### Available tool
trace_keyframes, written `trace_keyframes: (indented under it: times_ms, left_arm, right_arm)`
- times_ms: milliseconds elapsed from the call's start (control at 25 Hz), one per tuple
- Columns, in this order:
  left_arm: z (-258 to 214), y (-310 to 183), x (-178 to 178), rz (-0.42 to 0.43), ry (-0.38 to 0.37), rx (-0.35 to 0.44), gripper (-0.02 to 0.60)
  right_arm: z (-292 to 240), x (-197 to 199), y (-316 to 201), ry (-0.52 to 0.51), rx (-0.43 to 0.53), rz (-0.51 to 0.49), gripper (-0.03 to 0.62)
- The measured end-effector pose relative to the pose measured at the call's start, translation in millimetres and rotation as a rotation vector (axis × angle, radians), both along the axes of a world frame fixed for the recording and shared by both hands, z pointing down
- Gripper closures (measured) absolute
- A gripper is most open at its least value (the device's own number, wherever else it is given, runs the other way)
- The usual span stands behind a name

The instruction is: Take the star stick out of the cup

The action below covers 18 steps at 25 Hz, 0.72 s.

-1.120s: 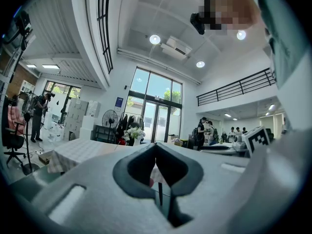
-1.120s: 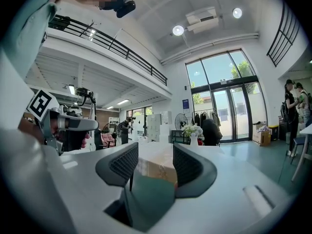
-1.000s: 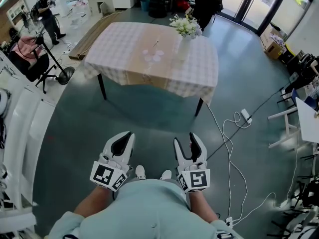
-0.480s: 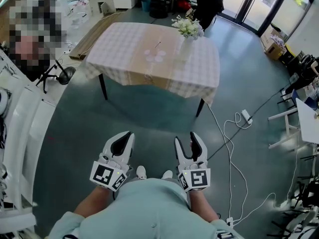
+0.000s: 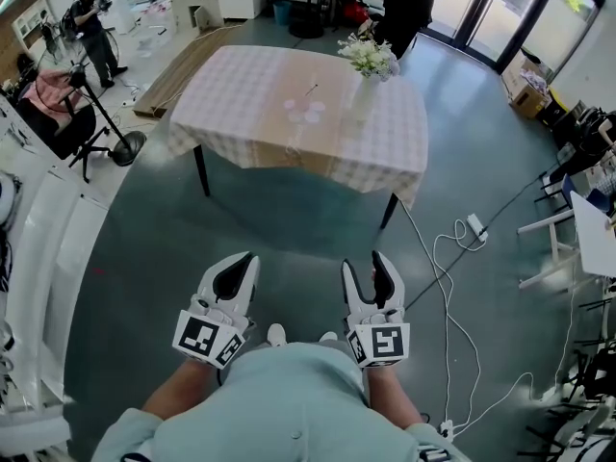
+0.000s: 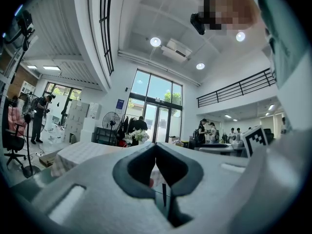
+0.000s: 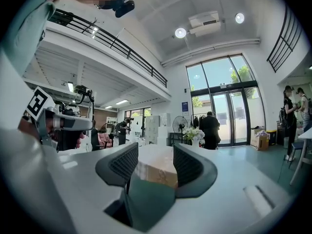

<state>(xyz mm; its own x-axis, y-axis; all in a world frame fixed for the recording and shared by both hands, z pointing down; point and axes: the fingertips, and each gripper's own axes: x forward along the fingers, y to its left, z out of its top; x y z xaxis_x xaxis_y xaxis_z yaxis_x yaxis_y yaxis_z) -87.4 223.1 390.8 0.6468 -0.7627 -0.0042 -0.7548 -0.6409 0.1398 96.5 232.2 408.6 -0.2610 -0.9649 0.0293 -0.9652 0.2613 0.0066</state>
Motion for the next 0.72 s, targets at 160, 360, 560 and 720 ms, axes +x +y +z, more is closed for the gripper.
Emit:
trace_keyframes:
  times_ms: [160, 360, 560, 720]
  left_arm:
    - [3, -2, -13, 0.007, -0.002, -0.002, 0.578]
    - [4, -4, -29, 0.018, -0.001, -0.007, 0.578]
    - [10, -8, -41, 0.032, 0.005, -0.013, 0.578]
    - [10, -13, -44, 0.031, 0.016, -0.019, 0.578]
  right_arm:
    - [-1, -7, -3, 0.003, 0.012, 0.022, 0.39]
    - [-3, -20, -3, 0.005, 0.009, 0.039, 0.391]
    - [7, -37, 0, -0.004, -0.007, 0.049, 0.391]
    - [6, -39, -3, 0.004, -0.019, 0.044, 0.396]
